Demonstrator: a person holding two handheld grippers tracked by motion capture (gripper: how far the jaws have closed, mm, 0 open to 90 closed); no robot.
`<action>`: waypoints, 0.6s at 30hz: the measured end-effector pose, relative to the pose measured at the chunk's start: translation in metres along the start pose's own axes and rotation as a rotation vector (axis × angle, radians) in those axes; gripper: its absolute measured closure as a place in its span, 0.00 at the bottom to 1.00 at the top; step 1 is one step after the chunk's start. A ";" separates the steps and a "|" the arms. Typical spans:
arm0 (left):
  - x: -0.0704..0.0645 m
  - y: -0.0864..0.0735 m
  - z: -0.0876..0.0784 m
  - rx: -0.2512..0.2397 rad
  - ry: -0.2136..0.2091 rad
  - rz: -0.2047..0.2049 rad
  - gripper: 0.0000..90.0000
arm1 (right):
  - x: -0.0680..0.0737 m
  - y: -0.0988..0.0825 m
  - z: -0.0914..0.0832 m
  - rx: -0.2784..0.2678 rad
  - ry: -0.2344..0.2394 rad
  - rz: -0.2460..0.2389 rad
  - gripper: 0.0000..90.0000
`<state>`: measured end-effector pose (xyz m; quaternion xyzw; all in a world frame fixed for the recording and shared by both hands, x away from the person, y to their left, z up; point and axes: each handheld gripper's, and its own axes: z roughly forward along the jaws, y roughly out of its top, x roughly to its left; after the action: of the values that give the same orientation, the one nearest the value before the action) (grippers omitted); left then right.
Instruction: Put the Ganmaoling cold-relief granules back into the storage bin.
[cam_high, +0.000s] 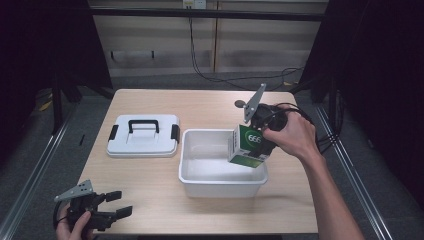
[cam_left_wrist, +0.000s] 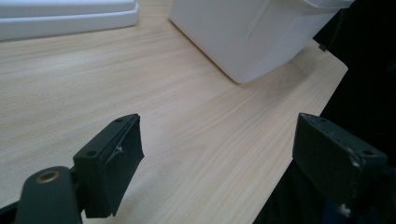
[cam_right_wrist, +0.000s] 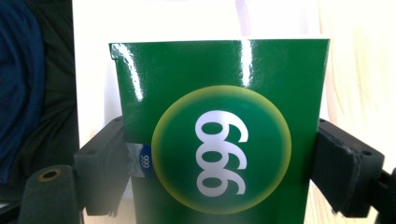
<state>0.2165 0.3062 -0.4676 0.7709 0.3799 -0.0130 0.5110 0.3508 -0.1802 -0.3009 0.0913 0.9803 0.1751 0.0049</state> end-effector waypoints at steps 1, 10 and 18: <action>0.000 0.000 0.000 -0.001 0.000 0.001 0.18 | 0.000 0.001 0.002 0.017 -0.001 -0.004 0.17; 0.000 0.000 0.000 0.001 0.002 0.001 0.18 | -0.006 0.008 0.025 0.117 0.004 -0.032 0.17; 0.000 0.000 0.000 0.001 -0.003 -0.002 0.18 | -0.008 0.012 0.036 0.154 0.025 -0.029 0.17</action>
<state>0.2163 0.3058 -0.4678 0.7708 0.3799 -0.0148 0.5112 0.3626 -0.1586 -0.3310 0.0748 0.9921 0.1003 -0.0120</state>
